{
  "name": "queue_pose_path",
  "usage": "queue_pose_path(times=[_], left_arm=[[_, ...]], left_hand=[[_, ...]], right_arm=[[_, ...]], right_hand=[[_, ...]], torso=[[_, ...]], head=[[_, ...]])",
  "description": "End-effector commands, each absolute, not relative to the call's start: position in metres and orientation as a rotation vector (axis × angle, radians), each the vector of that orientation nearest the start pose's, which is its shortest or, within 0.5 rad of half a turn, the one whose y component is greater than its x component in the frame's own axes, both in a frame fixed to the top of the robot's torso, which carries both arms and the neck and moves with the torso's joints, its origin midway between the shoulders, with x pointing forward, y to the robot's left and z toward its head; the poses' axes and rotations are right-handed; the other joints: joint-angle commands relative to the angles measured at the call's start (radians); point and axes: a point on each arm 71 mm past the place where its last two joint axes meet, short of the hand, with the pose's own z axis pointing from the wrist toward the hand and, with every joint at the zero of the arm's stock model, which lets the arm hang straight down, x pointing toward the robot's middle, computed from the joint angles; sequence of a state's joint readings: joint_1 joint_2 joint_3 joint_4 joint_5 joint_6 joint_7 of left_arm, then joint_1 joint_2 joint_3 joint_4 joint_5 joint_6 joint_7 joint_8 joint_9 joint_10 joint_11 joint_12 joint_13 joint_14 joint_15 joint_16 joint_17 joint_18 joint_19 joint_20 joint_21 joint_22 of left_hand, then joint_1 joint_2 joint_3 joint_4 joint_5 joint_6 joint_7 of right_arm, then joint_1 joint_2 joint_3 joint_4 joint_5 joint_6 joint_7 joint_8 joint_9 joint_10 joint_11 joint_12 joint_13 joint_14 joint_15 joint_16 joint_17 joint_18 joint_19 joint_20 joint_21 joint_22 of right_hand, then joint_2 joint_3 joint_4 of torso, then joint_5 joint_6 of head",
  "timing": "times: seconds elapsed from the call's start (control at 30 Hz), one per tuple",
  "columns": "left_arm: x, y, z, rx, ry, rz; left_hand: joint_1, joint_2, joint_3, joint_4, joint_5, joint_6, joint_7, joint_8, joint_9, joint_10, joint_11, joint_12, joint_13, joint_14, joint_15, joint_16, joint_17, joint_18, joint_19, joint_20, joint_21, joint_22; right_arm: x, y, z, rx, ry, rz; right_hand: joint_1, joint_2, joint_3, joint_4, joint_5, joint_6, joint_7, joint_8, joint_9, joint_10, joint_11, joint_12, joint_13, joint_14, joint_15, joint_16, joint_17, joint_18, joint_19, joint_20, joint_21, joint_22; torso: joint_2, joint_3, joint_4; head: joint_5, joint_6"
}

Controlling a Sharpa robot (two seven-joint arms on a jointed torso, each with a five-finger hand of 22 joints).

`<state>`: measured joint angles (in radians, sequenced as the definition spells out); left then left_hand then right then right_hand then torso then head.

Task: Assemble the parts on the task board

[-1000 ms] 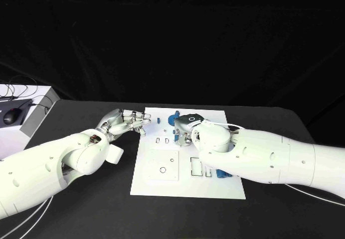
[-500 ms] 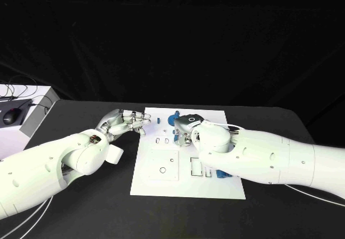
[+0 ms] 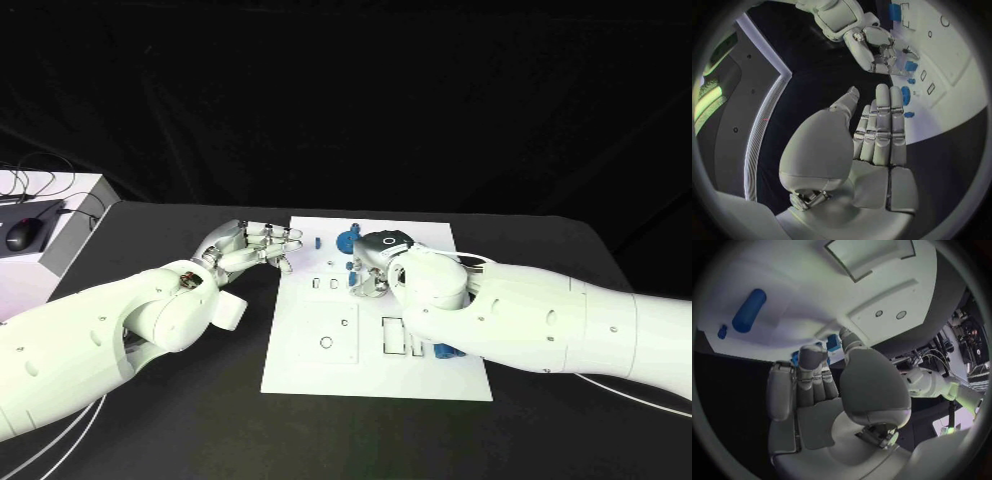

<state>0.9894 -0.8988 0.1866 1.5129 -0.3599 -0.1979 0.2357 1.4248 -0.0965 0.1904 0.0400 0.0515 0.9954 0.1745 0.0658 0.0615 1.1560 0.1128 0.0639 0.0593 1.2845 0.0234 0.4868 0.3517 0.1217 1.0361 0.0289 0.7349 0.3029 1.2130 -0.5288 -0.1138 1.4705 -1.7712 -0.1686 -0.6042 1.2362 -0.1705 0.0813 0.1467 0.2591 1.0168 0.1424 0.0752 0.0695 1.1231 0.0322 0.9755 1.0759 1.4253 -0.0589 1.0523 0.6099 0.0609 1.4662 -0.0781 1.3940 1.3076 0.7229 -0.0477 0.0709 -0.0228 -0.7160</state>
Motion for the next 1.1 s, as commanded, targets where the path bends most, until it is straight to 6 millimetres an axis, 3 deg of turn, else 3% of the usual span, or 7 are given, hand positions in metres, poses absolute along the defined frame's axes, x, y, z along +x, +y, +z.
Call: queue_pose_path(times=[0.03,0.23,0.4,0.57,0.83,1.03,1.1], left_arm=[[0.478,0.233,-0.202,-0.917,1.597,-1.466],[0.478,0.233,-0.202,-0.894,1.603,-1.454],[0.477,0.232,-0.202,-0.839,1.629,-1.421],[0.477,0.228,-0.202,-0.77,1.661,-1.385],[0.48,0.216,-0.199,-0.55,1.701,-1.232],[0.488,0.206,-0.2,-0.519,1.811,-1.057],[0.493,0.203,-0.2,-0.533,1.864,-1.004]], left_hand=[[0.008,-0.003,-0.005,0.001,-0.003,-0.006,-0.001,-0.004,0.0,-0.006,0.0,-0.005,-0.001,-0.004,0.002,-0.004,-0.001,0.005,-0.006,0.0,0.002,-0.001],[0.001,-0.005,-0.019,0.002,-0.003,-0.008,0.002,-0.004,0.001,-0.004,0.0,-0.004,0.0,-0.004,0.003,-0.005,-0.002,0.005,-0.005,0.002,-0.002,-0.005],[-0.027,-0.023,-0.056,0.021,-0.002,0.013,-0.007,-0.002,0.002,0.093,-0.024,0.01,0.004,0.005,-0.005,0.002,0.002,0.001,0.004,0.001,-0.011,-0.012],[-0.029,-0.03,-0.088,0.025,-0.001,0.024,-0.019,0.005,0.004,0.164,-0.047,0.048,0.017,0.029,-0.021,0.047,0.037,-0.004,0.028,-0.011,-0.004,-0.01],[-0.007,-0.011,-0.146,-0.017,-0.003,0.084,-0.046,0.03,0.006,0.163,-0.083,0.227,0.137,0.012,-0.055,0.313,0.249,-0.014,0.073,-0.061,0.121,0.071],[-0.155,0.016,-0.178,0.097,-0.003,0.144,-0.075,0.075,0.02,0.125,-0.104,0.42,0.283,0.036,-0.074,0.467,0.359,-0.002,0.102,-0.086,0.245,0.151],[-0.184,-0.016,-0.15,0.154,0.0,0.109,-0.069,0.094,0.033,0.041,-0.092,0.516,0.365,0.003,-0.063,0.529,0.413,0.004,0.089,-0.088,0.301,0.192]], right_arm=[[0.477,-0.078,-0.205,-0.327,1.691,0.282],[0.471,-0.089,-0.201,-0.274,1.632,0.364],[0.471,-0.116,-0.184,-0.116,1.478,0.574],[0.474,-0.147,-0.172,0.015,1.376,0.742],[0.476,-0.187,-0.162,0.112,1.291,0.903],[0.48,-0.208,-0.161,0.216,1.298,0.932],[0.482,-0.213,-0.161,0.242,1.303,0.934]], right_hand=[[-0.002,-0.013,0.0,0.012,-0.007,-0.007,0.0,-0.002,0.0,-0.008,0.0,0.002,-0.005,-0.002,0.006,-0.004,0.002,-0.01,0.09,0.005,-0.006,0.176],[-0.001,-0.022,-0.001,0.029,-0.008,-0.002,-0.002,0.001,0.001,-0.006,-0.001,0.012,-0.011,-0.001,0.006,-0.005,0.003,-0.01,0.09,0.006,-0.007,0.176],[0.004,-0.019,0.0,0.03,-0.004,0.007,-0.005,0.004,0.002,-0.007,-0.003,0.016,-0.01,-0.001,0.004,-0.008,0.002,-0.01,0.09,0.004,-0.009,0.176],[0.029,0.018,-0.001,-0.014,0.021,0.011,-0.004,0.005,0.001,-0.015,-0.002,0.012,-0.016,-0.002,0.004,-0.008,0.007,-0.011,0.09,0.004,-0.004,0.18],[0.047,0.085,-0.026,-0.1,0.062,0.017,-0.002,0.002,0.0,-0.018,-0.003,0.015,-0.017,-0.004,0.004,-0.005,0.021,-0.014,0.091,0.004,0.006,0.189],[0.028,0.109,-0.052,-0.116,0.091,0.024,-0.005,0.004,0.001,-0.019,-0.005,0.017,-0.015,-0.004,0.003,-0.006,0.028,-0.013,0.091,0.004,0.007,0.192],[0.026,0.116,-0.056,-0.117,0.099,0.047,-0.013,0.016,0.009,-0.018,-0.009,0.017,-0.015,-0.004,0.001,-0.007,0.029,-0.013,0.091,0.003,0.006,0.192]], torso=[[0.0,0.0002,0.0006],[-0.001,0.0005,0.0013],[-0.003,0.003,-0.0066],[-0.009,0.0074,-0.0144],[-0.018,0.0219,-0.0234],[-0.028,0.0323,-0.0224],[-0.03,0.0358,-0.0216]], head=[[0.0,0.0],[0.0,0.002],[0.003,0.014],[0.011,0.019],[0.02,0.024],[0.028,0.018],[0.031,0.017]])
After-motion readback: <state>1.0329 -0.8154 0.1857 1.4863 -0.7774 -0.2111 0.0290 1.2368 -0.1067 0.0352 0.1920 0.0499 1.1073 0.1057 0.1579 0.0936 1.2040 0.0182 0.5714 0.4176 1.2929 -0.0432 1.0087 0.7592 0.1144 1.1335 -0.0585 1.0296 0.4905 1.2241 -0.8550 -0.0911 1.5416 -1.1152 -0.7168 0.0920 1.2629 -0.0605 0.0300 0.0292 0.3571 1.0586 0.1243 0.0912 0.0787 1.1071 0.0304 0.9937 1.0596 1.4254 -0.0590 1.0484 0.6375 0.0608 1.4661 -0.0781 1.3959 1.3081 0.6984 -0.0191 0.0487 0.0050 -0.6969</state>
